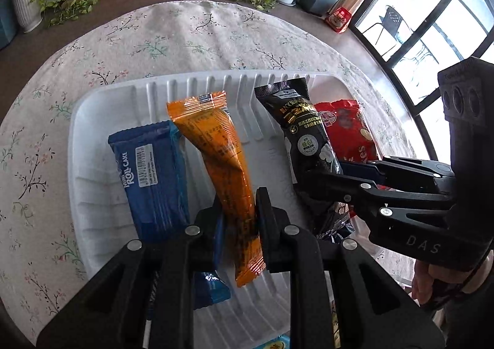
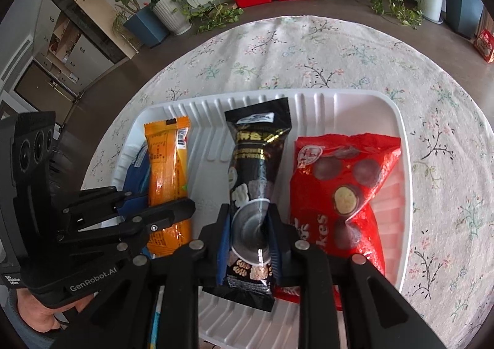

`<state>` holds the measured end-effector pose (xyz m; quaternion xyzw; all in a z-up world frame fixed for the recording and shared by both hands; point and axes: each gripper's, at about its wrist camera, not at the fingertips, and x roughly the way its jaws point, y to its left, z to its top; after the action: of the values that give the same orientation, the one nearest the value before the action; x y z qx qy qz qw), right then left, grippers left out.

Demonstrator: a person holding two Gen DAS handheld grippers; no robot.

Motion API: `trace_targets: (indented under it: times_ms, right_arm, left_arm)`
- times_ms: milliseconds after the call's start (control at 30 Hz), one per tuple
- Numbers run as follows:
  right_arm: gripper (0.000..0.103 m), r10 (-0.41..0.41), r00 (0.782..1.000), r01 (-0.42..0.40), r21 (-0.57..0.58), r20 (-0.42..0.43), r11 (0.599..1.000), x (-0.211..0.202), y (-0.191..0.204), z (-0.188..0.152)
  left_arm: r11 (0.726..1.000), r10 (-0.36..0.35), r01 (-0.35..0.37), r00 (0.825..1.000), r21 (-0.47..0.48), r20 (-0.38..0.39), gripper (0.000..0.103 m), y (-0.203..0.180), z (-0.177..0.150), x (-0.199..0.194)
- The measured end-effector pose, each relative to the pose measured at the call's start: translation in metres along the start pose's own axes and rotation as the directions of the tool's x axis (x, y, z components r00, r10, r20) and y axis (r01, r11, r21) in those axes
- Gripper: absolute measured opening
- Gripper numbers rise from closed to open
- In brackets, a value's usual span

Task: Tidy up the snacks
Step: 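Place both packets upright in the tray beside the others and release, then move the right gripper to the pink bar packet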

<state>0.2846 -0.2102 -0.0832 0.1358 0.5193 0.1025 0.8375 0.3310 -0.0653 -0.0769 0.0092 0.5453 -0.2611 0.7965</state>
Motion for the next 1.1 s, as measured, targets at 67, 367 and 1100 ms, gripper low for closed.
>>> trace_targets:
  times_ms: [67, 367, 1100]
  right_arm:
    - [0.026, 0.000, 1.000, 0.000, 0.001, 0.001, 1.000, 0.000, 0.000, 0.000]
    - [0.045, 0.015, 0.999, -0.016, 0.020, 0.040, 1.000, -0.018, -0.002, -0.002]
    - [0.103, 0.382, 0.779, -0.432, -0.016, 0.496, 0.902, -0.212, 0.010, -0.094]
  left_arm:
    - [1.000, 0.006, -0.006, 1.000, 0.004, -0.002, 0.019, -0.001, 0.000, 0.000]
    - [0.999, 0.025, -0.025, 1.000, 0.022, 0.003, 0.039, -0.007, -0.002, -0.003]
    - [0.986, 0.143, -0.162, 0.936, 0.031, 0.322, 0.103, -0.024, -0.103, -0.172]
